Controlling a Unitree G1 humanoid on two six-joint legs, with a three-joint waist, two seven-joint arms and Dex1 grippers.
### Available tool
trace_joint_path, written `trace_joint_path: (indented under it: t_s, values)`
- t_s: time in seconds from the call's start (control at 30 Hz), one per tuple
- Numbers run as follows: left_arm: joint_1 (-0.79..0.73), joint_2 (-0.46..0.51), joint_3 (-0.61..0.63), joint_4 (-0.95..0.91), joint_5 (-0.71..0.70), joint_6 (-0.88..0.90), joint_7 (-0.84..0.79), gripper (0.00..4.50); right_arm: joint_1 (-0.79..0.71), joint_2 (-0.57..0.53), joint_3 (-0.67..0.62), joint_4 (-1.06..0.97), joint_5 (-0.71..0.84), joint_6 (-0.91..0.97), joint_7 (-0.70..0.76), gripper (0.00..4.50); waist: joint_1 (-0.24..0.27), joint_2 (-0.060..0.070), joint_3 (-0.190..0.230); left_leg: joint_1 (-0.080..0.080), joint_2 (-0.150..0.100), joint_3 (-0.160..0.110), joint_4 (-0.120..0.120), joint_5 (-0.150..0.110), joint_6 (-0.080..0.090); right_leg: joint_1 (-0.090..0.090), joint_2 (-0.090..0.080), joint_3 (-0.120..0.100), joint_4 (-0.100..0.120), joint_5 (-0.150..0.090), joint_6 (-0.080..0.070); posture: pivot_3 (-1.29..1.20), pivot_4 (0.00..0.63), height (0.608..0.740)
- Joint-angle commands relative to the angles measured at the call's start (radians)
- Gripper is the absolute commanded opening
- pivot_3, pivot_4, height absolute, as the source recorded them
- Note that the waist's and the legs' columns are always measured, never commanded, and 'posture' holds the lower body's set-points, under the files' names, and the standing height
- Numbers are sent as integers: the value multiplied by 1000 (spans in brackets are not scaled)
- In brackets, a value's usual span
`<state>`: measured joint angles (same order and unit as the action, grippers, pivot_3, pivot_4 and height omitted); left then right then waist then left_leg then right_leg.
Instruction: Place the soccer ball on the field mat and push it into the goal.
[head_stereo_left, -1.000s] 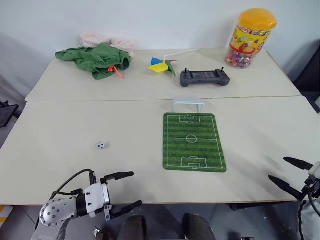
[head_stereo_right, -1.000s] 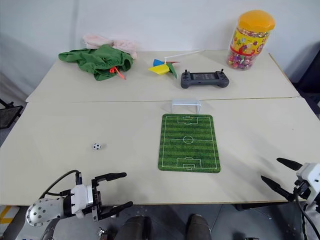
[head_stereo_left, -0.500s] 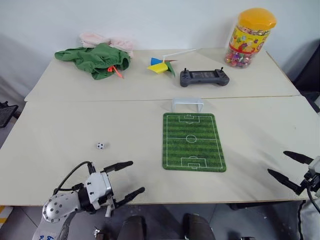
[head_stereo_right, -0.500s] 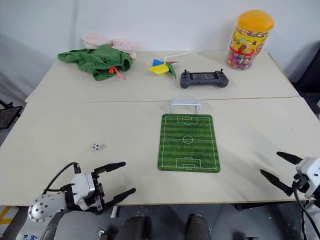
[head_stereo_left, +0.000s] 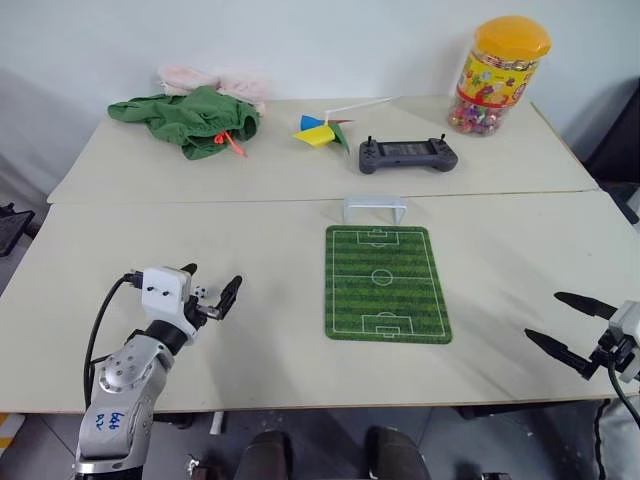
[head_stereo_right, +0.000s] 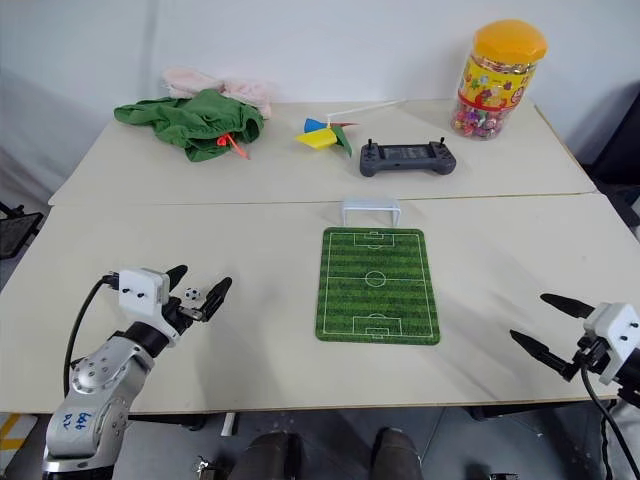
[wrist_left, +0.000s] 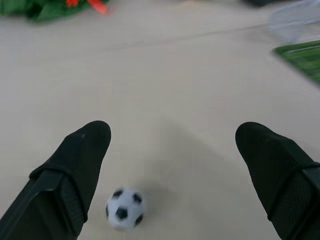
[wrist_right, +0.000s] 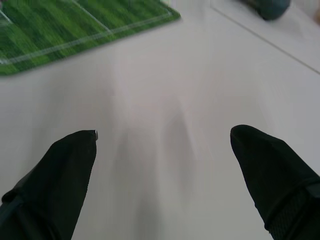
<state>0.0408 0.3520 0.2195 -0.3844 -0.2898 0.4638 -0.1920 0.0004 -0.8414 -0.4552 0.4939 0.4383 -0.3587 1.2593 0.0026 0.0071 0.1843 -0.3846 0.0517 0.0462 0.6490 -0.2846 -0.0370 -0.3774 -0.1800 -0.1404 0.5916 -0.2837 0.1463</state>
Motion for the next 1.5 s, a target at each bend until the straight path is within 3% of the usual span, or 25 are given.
trace_joint_path:
  t_s: [0.03,0.33,0.43,0.7,0.77,0.9,1.07,1.4,1.5]
  values:
    - [0,-2,15,-28,16,59,39,4478,-9,5,-16,-67,69,23,44,4500,0,0,0,0,0,0,0,0,0,0,0,0,0,0,0,0,150,740]
    - [-50,0,-11,78,35,84,23,4478,-39,0,-4,-83,46,51,20,4500,10,0,0,0,0,2,0,0,0,-1,0,2,0,0,0,0,150,740]
    - [-48,5,-15,95,31,78,-2,3896,-35,-5,-5,-84,43,53,16,4500,18,0,0,0,0,3,0,0,0,-2,0,3,0,0,0,0,150,740]
    - [-21,20,-21,98,34,81,-42,1343,-29,-23,-16,-79,45,57,17,4500,21,0,0,1,0,6,0,0,0,-2,0,6,0,0,0,0,150,740]
    - [-21,22,-20,94,29,82,-50,878,-30,-28,-19,-79,49,61,21,4500,21,0,0,2,0,6,0,0,0,-2,0,6,0,0,0,0,150,740]
    - [-33,22,-48,67,6,58,-102,878,-31,-35,-29,-81,69,74,38,4500,22,0,0,2,0,6,0,-1,0,-2,0,6,0,0,0,0,150,740]
    - [-75,50,-227,23,36,-101,-293,878,8,-32,-59,-120,134,121,96,4500,28,0,0,0,0,6,1,-1,0,-2,0,6,-1,1,1,0,150,740]
    - [-335,-50,-511,174,81,-232,-479,878,184,-41,-150,-353,257,292,191,4500,24,-1,0,0,0,8,2,-1,0,-4,1,8,-1,2,1,0,150,740]
    - [-428,-128,-603,282,122,-257,-505,878,264,-13,-189,-411,258,305,172,4500,28,-1,1,0,0,8,2,-1,1,-4,1,8,-1,2,2,0,150,740]
